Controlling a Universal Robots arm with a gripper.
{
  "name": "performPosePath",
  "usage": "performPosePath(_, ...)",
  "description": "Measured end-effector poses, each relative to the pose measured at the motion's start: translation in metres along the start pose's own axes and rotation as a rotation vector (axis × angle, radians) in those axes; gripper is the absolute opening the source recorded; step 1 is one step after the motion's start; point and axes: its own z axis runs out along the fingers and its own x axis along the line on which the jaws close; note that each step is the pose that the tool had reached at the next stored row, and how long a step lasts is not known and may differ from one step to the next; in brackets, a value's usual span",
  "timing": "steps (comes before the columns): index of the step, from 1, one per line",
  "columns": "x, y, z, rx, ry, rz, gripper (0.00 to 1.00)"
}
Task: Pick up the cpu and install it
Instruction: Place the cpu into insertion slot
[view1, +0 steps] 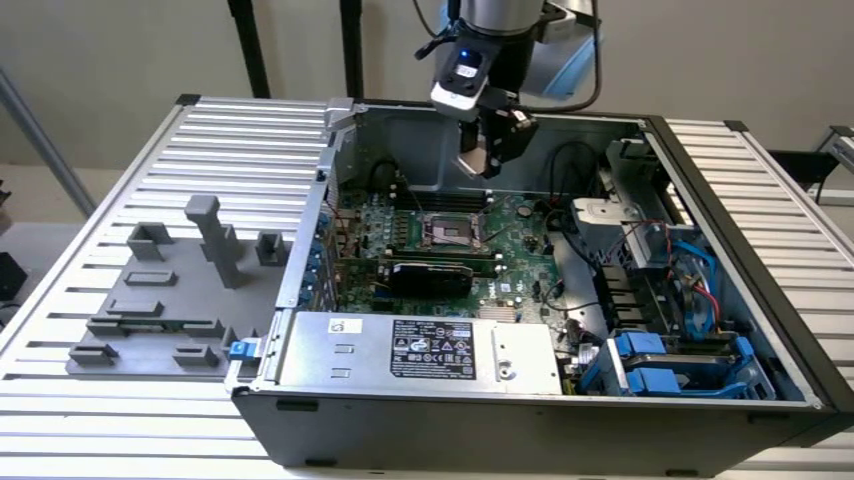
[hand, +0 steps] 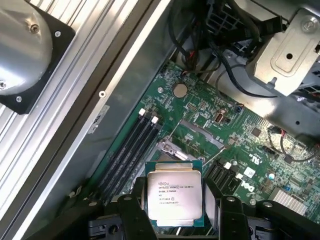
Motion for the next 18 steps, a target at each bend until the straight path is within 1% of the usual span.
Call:
performPosePath(7,0.000,-0.0006,0.0085,0.0015,-0.0094,0.115,0.55)
performPosePath(18,0.000,-0.0014,0.0201,0.0089,-0.0228,0.277,0.55)
